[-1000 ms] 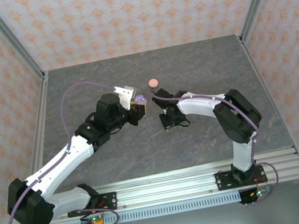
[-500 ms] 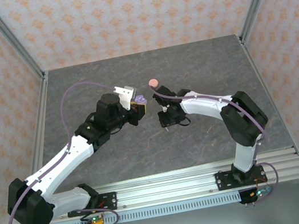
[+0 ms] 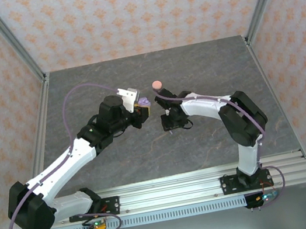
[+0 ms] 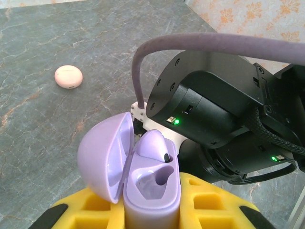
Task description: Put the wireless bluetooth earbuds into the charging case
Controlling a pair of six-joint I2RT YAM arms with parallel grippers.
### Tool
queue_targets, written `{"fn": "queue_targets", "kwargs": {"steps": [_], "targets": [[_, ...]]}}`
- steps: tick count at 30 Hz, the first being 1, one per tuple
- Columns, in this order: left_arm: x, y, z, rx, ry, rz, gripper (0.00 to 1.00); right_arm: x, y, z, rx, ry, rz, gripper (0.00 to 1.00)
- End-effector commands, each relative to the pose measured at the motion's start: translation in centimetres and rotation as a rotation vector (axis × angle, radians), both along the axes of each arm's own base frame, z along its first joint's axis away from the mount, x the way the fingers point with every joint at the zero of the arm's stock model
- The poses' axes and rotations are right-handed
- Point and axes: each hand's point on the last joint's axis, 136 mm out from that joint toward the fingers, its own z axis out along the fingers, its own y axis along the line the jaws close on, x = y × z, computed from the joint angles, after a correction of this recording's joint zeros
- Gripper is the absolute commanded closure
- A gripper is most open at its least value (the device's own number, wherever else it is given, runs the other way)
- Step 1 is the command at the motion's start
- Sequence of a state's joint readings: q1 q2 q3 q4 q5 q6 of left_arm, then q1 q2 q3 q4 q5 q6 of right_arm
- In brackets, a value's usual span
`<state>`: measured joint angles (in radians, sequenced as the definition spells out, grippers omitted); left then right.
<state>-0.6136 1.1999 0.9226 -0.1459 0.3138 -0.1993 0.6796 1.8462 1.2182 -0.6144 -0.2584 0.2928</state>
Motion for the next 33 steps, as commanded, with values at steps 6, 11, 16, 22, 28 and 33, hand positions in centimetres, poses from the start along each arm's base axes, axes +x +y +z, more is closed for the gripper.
{"fn": "queue_targets", "kwargs": {"steps": [6, 11, 16, 22, 28, 33], "targets": [[0.1, -0.5, 0.5, -0.008, -0.018, -0.021, 0.84, 0.3, -0.3, -0.6, -0.051, 0.022, -0.017, 0.64], [0.0, -0.4, 0.4, -0.006, -0.016, -0.02, 0.84, 0.0, -0.4, -0.8, -0.071, 0.026, -0.01, 0.64], [0.0, -0.4, 0.4, -0.007, -0.018, -0.021, 0.83, -0.2, -0.3, -1.1, -0.077, 0.038, 0.0, 0.64], [0.0, -0.3, 0.4, -0.004, -0.018, -0.019, 0.84, -0.5, -0.1, -1.8, -0.091, 0.055, 0.013, 0.65], [-0.1, -0.2, 0.3, -0.001, -0.019, -0.017, 0.84, -0.4, 0.2, -2.2, -0.098, 0.062, 0.017, 0.67], [-0.1, -0.2, 0.3, 0.0, -0.018, -0.017, 0.84, -0.5, 0.2, -2.5, -0.1, 0.066, 0.02, 0.7]]}}
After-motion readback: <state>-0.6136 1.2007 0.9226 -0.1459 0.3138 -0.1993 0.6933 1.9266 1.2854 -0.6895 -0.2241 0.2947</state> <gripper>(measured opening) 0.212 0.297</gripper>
